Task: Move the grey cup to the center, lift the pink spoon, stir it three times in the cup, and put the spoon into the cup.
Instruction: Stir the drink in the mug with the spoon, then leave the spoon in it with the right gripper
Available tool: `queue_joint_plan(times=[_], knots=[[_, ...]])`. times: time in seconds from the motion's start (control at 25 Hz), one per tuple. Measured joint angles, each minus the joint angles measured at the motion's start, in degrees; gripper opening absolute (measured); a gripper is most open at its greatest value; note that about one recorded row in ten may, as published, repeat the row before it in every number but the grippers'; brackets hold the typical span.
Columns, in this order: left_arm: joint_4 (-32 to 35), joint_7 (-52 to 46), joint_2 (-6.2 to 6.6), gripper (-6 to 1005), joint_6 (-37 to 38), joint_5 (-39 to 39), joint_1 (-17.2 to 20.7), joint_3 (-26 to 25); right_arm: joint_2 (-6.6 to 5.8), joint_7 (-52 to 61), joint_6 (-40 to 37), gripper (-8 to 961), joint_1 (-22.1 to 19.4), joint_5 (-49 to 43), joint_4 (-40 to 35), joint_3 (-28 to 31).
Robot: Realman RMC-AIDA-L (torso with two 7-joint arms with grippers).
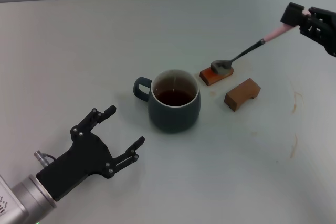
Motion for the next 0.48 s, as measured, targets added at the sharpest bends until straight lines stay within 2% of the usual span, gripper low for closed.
queue_joint_plan(times=[0.24,0.28,0.32,0.48], knots=[[0.00,0.00,-0.03,855,-0.03,0.01,-0.02,0.00,-0.16,9.72,-0.04,125,2.31,-6.30,-9.05,-0.09],[0.00,0.00,-0.03,855,-0.16,0.02,-0.01,0.01,-0.20,14.40,-0.17,125,3.10,-9.90,-13.49,0.19],[0.00,0.00,-0.03,855,-0.16,0.02,-0.01,0.01,-0.20,14.40,-0.17,125,3.10,-9.90,-13.49,0.19],[0.00,0.00,-0.03,855,-0.03,0.04,0.11,0.03,-0.80,25.12,-1.96,126,5.01,-18.49,-23.55,1.39]])
